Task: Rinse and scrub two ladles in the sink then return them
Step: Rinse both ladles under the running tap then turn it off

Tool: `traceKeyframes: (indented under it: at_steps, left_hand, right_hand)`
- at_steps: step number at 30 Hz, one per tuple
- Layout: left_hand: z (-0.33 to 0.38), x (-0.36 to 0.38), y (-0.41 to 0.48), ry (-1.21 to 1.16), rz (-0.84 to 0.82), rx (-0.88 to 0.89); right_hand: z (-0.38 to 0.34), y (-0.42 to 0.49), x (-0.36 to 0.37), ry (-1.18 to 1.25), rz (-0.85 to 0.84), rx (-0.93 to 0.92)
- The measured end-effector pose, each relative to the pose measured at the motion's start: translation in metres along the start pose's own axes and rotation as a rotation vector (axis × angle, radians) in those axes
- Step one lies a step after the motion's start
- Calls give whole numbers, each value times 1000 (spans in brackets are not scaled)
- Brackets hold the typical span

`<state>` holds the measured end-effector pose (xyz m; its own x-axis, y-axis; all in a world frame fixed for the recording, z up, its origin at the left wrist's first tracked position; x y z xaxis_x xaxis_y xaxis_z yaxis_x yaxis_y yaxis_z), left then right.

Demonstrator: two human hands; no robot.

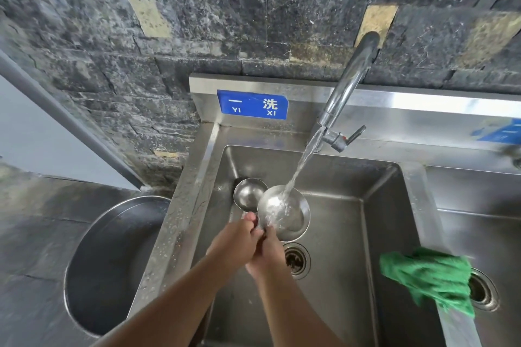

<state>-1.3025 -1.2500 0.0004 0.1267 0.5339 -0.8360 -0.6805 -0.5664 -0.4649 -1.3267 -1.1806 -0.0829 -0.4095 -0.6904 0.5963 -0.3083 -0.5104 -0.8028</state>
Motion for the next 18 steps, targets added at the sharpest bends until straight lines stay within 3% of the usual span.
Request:
traceKeyframes:
  at_steps: [3, 6, 10, 15, 18]
  left_hand:
    - [-11, -5, 0, 91, -25, 9]
    - [-24, -11, -2, 267, -24, 35]
    - [-22, -18, -6, 440, 6, 106]
    - [-4, -12, -11, 652, 19, 214]
    - [-1, -7, -9, 686, 41, 168]
  right_hand:
    - [-36, 3, -9, -162, 39, -75]
    - [-98, 5, -12, -766, 99, -269]
    - [-130, 4, 30, -1714, -160, -351]
    - [-108, -4, 90, -2434, -459, -452]
    - [-84, -13, 99, -2782, -565, -518]
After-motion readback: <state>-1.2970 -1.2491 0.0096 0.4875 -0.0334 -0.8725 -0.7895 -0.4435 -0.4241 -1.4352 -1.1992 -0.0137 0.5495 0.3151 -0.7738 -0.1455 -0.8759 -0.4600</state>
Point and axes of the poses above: each hand's wrist, its own y-axis towards the middle knuckle, its own x-axis out of the palm, z = x × y, the point moved 7 cm from there along y, towards the middle knuckle, and after that the axes turned 15 degrees about y, right-handed, at the moved point
